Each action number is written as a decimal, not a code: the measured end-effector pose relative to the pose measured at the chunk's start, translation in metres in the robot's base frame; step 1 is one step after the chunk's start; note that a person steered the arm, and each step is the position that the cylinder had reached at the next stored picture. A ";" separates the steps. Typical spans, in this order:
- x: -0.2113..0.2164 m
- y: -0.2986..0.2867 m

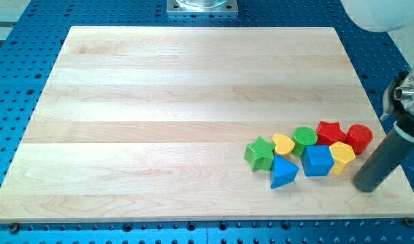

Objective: Push the red star along with the yellow hexagon towards the top

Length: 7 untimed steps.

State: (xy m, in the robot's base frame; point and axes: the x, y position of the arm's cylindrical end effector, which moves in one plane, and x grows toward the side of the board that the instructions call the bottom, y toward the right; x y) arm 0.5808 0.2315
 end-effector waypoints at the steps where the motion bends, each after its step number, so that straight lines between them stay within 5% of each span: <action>1: -0.013 -0.001; 5: 0.001 -0.028; 7: -0.024 -0.029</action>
State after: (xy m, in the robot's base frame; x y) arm 0.5563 0.2021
